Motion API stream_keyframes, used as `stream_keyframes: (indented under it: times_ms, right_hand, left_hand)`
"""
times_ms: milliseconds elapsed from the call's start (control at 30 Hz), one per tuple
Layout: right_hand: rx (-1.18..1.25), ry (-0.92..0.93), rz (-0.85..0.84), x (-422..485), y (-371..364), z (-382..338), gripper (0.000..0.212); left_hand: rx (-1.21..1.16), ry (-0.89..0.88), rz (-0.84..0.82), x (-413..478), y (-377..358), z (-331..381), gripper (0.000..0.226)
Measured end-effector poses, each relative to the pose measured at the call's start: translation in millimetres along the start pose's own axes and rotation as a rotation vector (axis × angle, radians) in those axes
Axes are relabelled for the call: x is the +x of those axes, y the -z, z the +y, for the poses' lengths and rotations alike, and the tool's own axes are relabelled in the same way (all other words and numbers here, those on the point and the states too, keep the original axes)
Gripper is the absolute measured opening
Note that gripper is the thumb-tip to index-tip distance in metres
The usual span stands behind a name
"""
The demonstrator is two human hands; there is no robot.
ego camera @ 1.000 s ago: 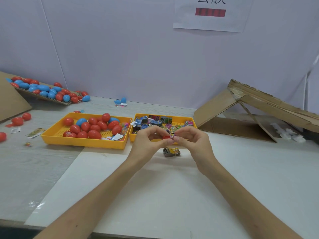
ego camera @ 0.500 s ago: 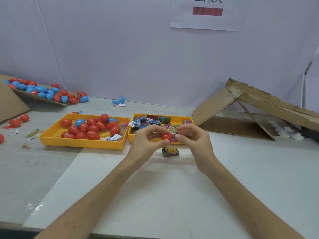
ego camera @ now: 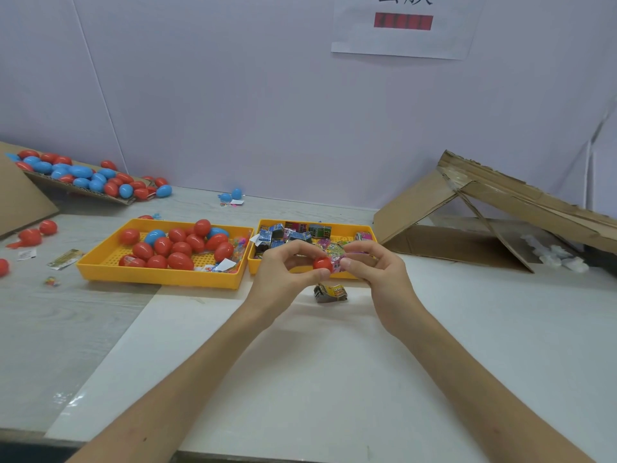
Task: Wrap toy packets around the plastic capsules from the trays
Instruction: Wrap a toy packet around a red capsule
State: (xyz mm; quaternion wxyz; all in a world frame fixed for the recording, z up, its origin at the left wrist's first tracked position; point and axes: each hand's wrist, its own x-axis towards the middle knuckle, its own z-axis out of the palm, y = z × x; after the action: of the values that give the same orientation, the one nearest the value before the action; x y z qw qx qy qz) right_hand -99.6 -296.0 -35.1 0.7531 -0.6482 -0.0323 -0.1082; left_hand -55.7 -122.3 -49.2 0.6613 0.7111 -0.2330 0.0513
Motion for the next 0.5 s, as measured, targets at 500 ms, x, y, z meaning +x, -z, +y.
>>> stream_keyframes:
  times_ms: [500]
  right_hand:
    - [0.060, -0.017, -0.004, 2.3, 2.9, 2.7, 0.024]
  left_hand:
    - [-0.018, 0.019, -0.004, -0.9, -0.1, 1.4, 0.024]
